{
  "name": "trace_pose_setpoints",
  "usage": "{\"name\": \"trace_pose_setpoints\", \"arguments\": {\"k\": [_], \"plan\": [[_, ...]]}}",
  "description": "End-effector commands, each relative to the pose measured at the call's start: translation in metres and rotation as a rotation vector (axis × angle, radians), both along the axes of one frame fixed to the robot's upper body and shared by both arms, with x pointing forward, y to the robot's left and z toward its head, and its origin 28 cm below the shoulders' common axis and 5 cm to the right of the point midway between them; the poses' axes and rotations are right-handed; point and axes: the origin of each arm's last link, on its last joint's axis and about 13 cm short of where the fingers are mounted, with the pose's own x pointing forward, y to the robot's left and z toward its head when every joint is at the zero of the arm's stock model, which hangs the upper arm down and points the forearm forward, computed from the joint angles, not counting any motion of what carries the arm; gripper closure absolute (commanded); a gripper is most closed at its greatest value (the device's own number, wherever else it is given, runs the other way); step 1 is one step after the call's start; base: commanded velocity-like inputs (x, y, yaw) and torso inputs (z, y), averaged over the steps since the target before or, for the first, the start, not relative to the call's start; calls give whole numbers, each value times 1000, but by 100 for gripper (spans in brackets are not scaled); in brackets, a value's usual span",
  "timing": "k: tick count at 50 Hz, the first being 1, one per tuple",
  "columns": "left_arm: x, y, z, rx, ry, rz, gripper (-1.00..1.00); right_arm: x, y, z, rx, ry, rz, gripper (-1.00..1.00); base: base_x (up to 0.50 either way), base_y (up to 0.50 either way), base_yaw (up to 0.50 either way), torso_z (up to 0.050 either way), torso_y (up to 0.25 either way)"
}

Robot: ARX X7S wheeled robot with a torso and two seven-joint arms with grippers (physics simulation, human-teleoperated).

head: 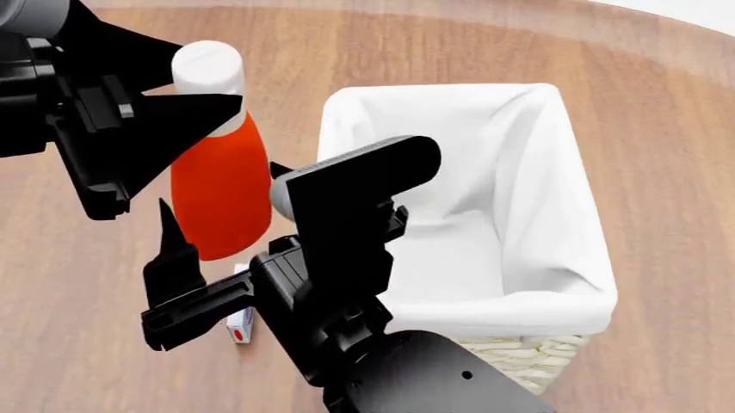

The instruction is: Pick up the ketchup, and put it in the basket.

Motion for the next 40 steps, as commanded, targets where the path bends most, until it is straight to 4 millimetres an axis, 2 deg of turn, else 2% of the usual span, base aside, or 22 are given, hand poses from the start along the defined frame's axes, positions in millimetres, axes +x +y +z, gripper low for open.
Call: {"name": "trace_pose_setpoints", "arguments": {"k": [1, 15, 16, 40], "plan": [[-1, 0, 3, -11, -7, -2, 100, 5, 2, -3, 9, 12, 0, -100, 0, 0, 0, 0, 0], [-1, 0, 2, -15, -7, -5, 100, 5, 4, -4, 16, 15, 6, -100, 0, 0, 0, 0, 1], [-1, 0, 1, -13, -5, -6, 100, 5, 4, -4, 17, 13, 7, 100, 0, 0, 0, 0, 0], [-2, 0, 0, -12, -4, -6, 100, 3, 4, -5, 30, 6, 14, 100, 0, 0, 0, 0, 0]]}}
